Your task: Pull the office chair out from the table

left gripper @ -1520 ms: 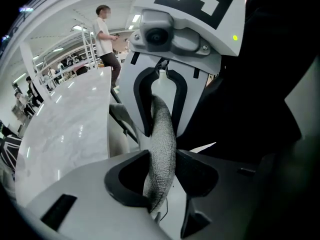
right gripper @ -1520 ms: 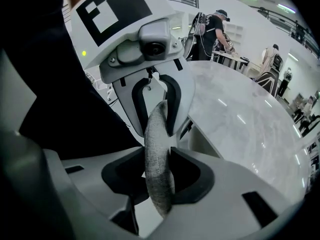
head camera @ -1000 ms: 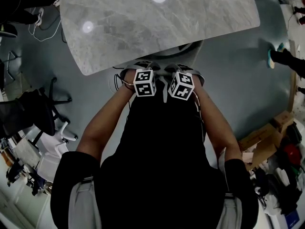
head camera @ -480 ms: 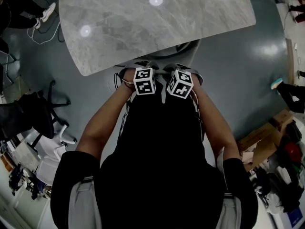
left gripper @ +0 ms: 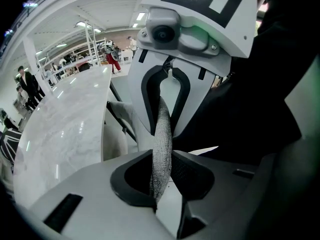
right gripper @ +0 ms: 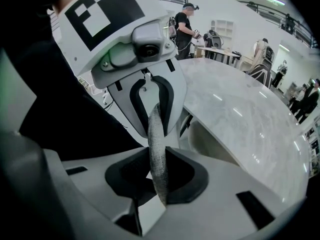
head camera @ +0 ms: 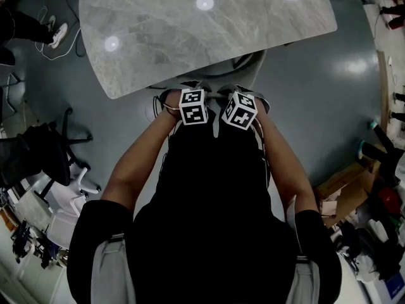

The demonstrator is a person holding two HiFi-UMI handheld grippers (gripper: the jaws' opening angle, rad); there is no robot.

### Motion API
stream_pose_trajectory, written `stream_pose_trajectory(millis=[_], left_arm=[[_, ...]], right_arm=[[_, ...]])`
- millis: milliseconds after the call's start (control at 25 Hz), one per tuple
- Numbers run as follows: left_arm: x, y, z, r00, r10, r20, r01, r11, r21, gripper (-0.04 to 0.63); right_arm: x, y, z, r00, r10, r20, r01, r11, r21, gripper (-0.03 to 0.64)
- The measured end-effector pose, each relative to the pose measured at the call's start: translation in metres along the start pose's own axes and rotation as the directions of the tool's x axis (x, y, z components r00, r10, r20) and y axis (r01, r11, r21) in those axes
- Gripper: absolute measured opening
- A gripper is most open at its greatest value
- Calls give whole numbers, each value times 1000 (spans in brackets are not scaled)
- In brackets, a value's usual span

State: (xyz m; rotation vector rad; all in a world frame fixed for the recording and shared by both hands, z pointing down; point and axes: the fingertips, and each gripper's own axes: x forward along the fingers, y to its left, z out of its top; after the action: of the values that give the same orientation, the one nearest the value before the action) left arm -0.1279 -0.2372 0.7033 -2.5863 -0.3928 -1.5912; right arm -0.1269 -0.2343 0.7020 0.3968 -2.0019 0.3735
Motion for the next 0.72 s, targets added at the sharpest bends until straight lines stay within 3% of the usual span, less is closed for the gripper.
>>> stream_pose_trajectory(millis=[520,720], left_arm=[[0,-11,4,1000,5,-19,-6,1000,-16,91],[3,-33,15,999,-36,-26,36,999,-4,87]], right_arm=[[-3,10,-5,1000,11,3,-11,1000,6,86],[-11,29,-18,996,82,-35,-84,996,-31,84]])
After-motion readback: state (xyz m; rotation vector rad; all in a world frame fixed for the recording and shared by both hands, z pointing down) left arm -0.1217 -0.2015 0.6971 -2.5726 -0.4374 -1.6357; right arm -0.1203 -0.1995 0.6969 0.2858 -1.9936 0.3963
